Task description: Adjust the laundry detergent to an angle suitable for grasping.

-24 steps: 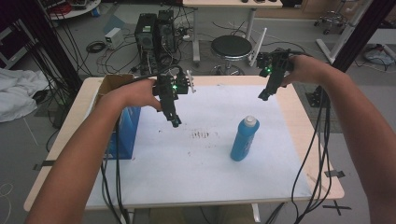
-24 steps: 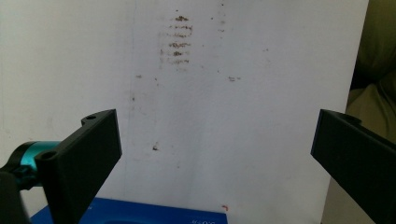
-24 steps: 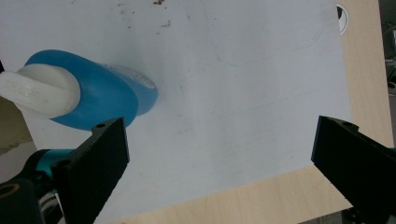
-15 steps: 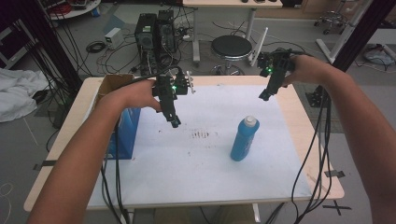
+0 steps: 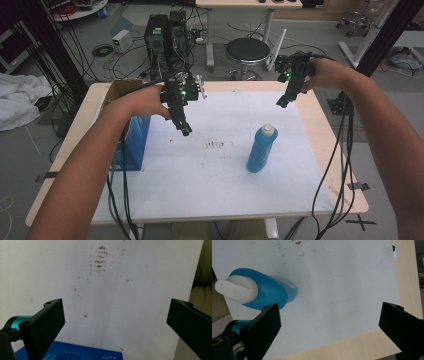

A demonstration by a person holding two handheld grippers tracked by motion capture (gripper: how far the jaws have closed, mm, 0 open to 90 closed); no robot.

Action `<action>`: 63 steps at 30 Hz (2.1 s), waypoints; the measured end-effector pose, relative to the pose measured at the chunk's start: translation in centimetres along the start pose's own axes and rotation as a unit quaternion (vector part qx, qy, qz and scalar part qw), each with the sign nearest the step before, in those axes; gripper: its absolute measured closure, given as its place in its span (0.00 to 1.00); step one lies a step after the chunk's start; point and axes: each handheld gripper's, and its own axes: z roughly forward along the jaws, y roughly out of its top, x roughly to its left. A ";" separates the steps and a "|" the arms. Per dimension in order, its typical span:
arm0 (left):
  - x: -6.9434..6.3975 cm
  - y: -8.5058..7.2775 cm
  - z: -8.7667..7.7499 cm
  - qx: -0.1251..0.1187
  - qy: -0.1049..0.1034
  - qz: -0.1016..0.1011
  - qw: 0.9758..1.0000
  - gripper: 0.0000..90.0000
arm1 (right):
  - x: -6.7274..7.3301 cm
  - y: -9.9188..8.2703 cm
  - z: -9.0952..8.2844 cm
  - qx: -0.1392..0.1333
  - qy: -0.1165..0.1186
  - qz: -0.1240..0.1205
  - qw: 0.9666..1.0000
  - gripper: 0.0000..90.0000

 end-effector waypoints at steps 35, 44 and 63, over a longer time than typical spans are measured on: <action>-0.1 -2.5 3.6 -0.232 0.108 -0.157 0.954 0.02 | 0.3 -0.1 -0.3 -0.006 -0.007 0.005 1.000 0.03; -1.1 -3.5 5.4 -0.334 0.150 -0.216 0.905 0.02 | 0.4 0.0 -0.2 -0.007 -0.006 -0.001 1.000 0.03; -3.7 -4.6 9.2 -0.468 0.193 -0.262 0.822 0.02 | 0.2 -0.1 -0.2 -0.017 -0.007 0.007 1.000 0.03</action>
